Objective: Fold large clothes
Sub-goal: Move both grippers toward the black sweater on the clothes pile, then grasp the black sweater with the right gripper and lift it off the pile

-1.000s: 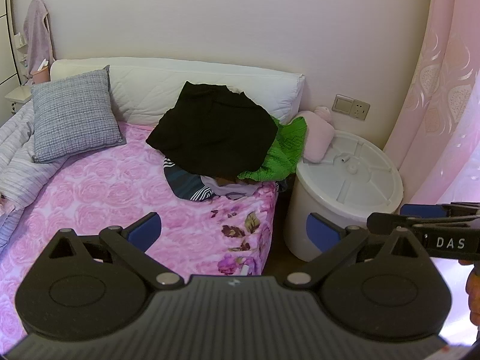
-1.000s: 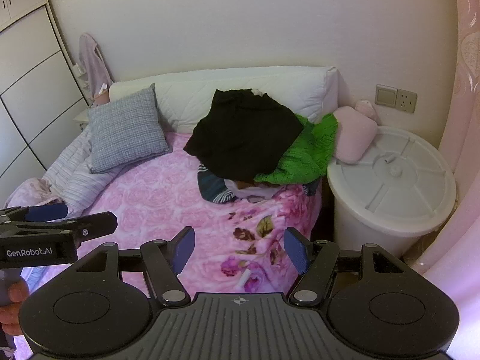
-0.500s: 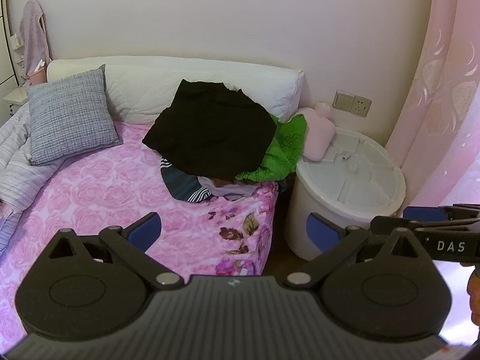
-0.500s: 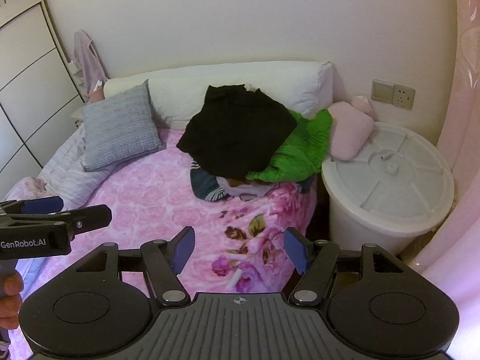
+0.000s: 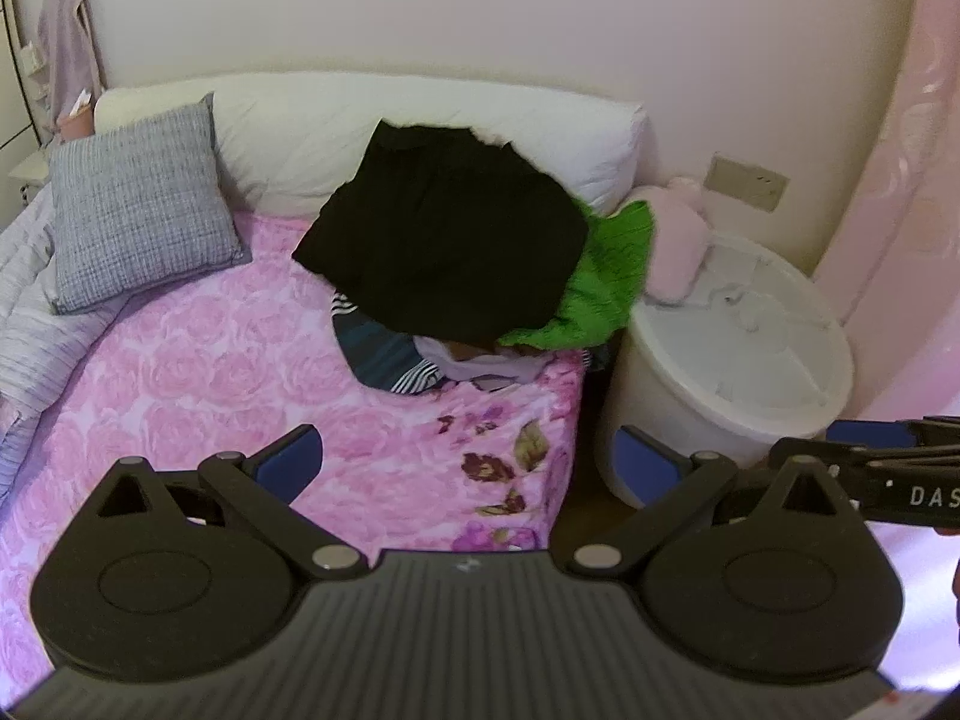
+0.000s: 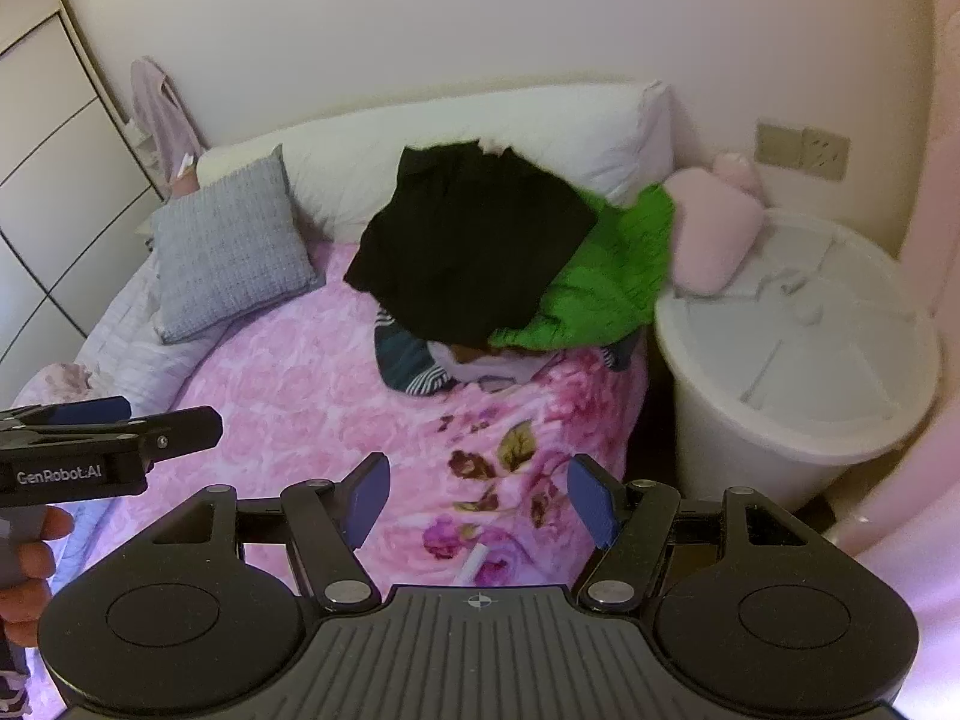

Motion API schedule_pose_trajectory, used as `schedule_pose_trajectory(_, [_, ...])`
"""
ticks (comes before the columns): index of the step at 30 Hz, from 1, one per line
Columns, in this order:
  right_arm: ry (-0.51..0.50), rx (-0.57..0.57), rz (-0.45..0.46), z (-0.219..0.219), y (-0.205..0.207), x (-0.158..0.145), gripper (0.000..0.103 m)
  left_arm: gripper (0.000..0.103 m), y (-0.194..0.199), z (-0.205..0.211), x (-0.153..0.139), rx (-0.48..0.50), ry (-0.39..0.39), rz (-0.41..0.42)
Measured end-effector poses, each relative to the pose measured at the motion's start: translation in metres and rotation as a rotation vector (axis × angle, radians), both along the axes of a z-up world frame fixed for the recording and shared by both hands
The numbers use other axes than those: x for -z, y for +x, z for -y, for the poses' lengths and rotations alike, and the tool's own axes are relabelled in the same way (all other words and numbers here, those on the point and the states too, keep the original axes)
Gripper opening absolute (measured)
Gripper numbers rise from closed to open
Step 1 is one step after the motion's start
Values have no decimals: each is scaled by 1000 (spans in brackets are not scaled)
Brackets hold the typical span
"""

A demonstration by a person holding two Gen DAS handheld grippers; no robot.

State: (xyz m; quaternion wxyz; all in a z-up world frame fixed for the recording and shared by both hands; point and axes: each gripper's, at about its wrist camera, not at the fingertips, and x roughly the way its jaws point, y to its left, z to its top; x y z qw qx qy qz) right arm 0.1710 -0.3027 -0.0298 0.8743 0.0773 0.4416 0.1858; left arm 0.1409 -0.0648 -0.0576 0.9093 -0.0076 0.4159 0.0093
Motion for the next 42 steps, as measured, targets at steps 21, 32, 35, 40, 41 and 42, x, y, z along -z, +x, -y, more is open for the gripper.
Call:
schedule_pose_trajectory(21, [-4,10,0,-25,302,117,63,96,298,-55,112,-41,-25,-61])
schedule_pose_trajectory(32, [-93,39,128,-57,423,172,62,93,419,-74,177,-55,-34,-63])
schedule_pose_trajectory(35, [-119,18,168,-64,449,183,62,93,440,-78,189,-56,-32,-57])
schedule_pose_trajectory(40, [-155,-14,214,-75,477,201,62,93,463,-84,202,-61,-23,-57])
schedule_pose_trajectory(41, [-156,-32,216,-77,480,204,56,93,465,-85,204,-63,-24,-59])
schedule_pose_trajectory(42, [-149,-69,220,-80,482,206,28,93,466,-87,205,-68,-24,-63])
